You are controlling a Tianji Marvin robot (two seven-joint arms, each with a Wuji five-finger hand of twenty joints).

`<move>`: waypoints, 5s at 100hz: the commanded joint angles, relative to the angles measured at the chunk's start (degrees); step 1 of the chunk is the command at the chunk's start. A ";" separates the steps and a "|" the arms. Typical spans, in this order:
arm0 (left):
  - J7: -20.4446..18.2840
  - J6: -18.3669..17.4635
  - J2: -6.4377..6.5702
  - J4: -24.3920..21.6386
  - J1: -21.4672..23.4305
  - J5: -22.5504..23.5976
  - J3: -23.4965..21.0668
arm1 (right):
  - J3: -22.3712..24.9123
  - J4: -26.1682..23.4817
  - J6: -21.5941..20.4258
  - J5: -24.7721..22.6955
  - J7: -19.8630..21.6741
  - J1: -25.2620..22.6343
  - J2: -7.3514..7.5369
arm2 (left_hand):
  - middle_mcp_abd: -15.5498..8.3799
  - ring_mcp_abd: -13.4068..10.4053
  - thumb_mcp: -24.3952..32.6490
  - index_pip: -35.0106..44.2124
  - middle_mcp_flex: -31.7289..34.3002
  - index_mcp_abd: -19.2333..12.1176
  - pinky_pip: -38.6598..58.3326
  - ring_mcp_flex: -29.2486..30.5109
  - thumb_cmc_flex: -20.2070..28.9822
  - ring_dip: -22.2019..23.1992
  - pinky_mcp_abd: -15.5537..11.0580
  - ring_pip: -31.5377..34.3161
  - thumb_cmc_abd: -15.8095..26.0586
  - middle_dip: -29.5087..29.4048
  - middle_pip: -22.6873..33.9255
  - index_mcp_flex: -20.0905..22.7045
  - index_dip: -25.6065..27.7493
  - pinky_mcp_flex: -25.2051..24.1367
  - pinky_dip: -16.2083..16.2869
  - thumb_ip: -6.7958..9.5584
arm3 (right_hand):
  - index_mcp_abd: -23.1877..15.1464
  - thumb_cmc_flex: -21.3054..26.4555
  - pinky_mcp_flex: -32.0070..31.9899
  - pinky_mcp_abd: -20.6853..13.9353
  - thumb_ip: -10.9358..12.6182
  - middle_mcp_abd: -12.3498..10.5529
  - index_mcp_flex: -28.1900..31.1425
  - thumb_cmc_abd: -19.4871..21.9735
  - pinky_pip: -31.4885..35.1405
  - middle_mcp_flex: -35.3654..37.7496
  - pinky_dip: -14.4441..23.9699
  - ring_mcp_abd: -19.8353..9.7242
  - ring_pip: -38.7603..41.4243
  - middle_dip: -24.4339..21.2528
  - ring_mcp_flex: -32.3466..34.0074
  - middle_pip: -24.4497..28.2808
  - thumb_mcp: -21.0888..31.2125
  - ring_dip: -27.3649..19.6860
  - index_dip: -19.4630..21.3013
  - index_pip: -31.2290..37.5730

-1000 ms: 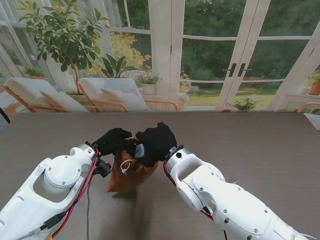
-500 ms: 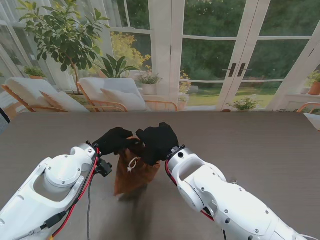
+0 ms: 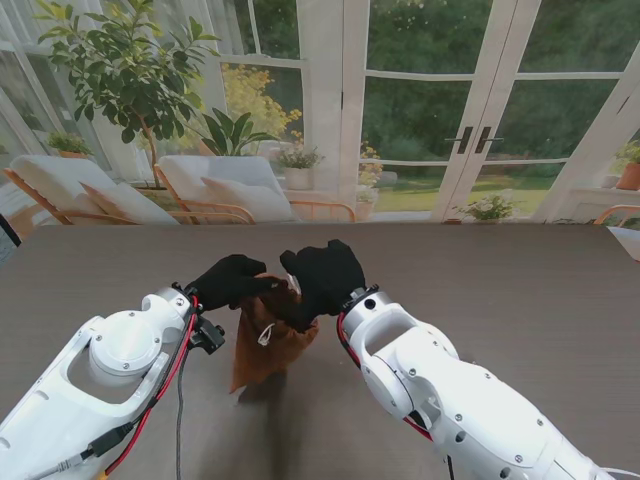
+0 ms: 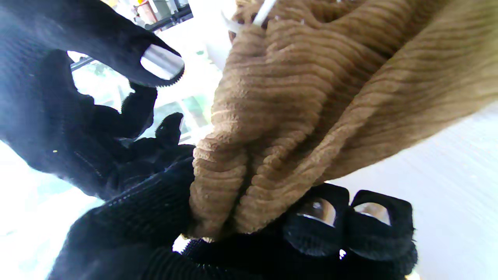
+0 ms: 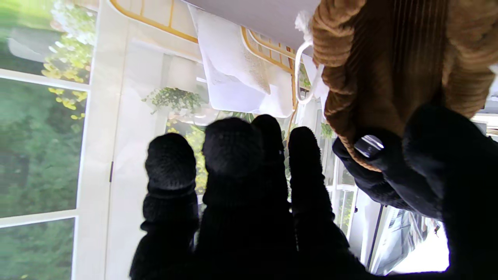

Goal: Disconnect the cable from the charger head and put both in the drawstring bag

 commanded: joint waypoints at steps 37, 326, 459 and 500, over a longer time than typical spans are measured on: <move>-3.62 -2.85 0.16 -0.82 0.81 -2.79 -1.61 | 1.88 3.41 3.94 5.93 2.08 0.08 -0.65 | -1.18 -0.98 2.06 2.29 -0.23 2.99 1.42 0.13 2.08 0.91 -1.77 4.60 1.04 0.98 0.40 2.25 1.11 -2.26 1.28 1.77 | -4.67 5.61 3.36 3.22 -2.15 3.02 3.07 8.17 -0.37 2.16 0.27 2.21 -3.46 -3.86 1.60 -4.41 5.15 -1.02 -3.93 -1.35; -7.35 1.89 1.07 -4.48 2.47 -2.77 -2.55 | 2.25 11.90 -8.43 22.58 -11.40 -3.83 -4.27 | -0.83 -0.96 -0.89 0.56 -1.08 2.83 0.77 -0.29 3.93 1.44 -1.57 3.91 1.85 1.32 -0.78 0.96 0.12 -2.39 2.99 0.98 | -3.60 12.12 10.59 4.91 -11.54 -1.50 12.42 13.53 4.36 20.87 0.03 1.96 9.12 -4.18 6.93 -1.43 5.18 1.29 -9.09 16.61; -7.85 2.21 1.21 -4.76 3.13 -2.77 -3.15 | -0.10 21.53 -5.15 21.13 -34.00 -1.99 -9.41 | -0.60 -0.65 -1.46 0.32 -1.26 2.91 0.54 -0.53 4.30 1.46 -1.34 3.57 2.12 1.24 -1.10 0.70 -0.11 -2.59 3.22 0.84 | 6.17 11.57 25.22 3.08 -12.15 -2.32 7.35 15.12 10.17 30.92 -3.81 -6.72 23.81 -4.98 7.18 5.81 8.01 6.80 -4.83 29.85; -7.51 3.05 1.16 -5.39 3.94 -2.61 -3.59 | 0.92 21.57 -3.82 17.75 -35.47 -1.00 -8.64 | -0.38 -0.23 -1.91 -0.14 -1.65 3.03 0.34 -0.98 4.66 1.43 -1.19 3.04 2.12 1.09 -1.62 0.29 -0.46 -2.89 3.33 0.53 | 9.09 12.05 25.57 3.00 -11.43 -2.99 5.02 15.86 11.28 30.80 -3.80 -7.57 24.39 -4.76 7.20 6.43 8.20 6.93 -3.40 33.38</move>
